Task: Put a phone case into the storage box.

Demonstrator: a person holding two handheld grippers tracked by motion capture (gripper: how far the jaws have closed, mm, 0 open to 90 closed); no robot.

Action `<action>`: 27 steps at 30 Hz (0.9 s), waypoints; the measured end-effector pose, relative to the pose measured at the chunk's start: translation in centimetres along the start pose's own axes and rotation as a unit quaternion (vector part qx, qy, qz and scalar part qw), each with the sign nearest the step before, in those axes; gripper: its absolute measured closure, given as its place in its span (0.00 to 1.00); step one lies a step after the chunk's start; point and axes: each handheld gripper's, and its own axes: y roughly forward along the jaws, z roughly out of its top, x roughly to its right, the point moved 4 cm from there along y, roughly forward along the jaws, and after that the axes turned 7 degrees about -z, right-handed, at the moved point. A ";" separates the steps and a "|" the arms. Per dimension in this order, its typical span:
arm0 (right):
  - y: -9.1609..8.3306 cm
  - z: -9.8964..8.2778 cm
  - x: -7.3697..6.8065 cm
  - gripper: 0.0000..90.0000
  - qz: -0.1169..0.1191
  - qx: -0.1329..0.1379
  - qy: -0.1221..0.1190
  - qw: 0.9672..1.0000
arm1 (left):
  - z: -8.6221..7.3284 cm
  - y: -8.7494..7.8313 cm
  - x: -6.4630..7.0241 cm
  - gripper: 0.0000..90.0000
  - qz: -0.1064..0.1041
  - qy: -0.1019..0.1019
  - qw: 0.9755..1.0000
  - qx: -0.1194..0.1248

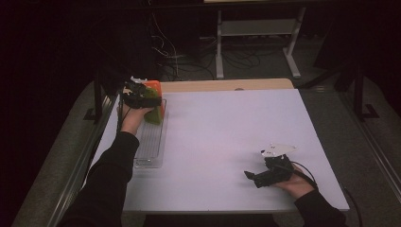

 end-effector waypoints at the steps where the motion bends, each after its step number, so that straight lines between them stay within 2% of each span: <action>1: 0.0 0.0 0.0 0.01 0.001 -0.002 0.003 1.000 | 0.0 0.0 -0.1 0.09 -0.002 0.003 1.000 -0.004; 4: 0.0 0.0 0.0 0.01 0.001 0.000 0.000 1.000 | 0.0 0.0 -0.1 0.08 -0.006 0.001 1.000 -0.004; 11: 0.0 0.0 0.0 0.01 0.001 -0.001 0.002 1.000 | 0.4 -0.5 0.0 0.03 -0.022 -0.009 1.000 0.016; 12: 0.0 0.0 0.0 0.01 0.001 -0.001 0.002 1.000 | 0.5 -0.6 -0.1 0.03 -0.025 -0.005 1.000 0.017; 16: 0.0 0.0 0.0 0.01 0.000 0.002 -0.003 1.000 | 0.7 -1.2 -0.1 0.02 -0.038 -0.013 0.999 0.023; 18: -0.1 0.0 -0.1 0.01 0.002 -0.001 0.002 1.000 | 0.8 -1.4 -0.2 0.02 -0.042 -0.019 0.999 0.028; 27: 0.0 0.0 0.0 0.01 0.000 0.001 -0.003 1.000 | 1.1 -3.0 0.2 0.02 -0.075 -0.010 0.997 0.022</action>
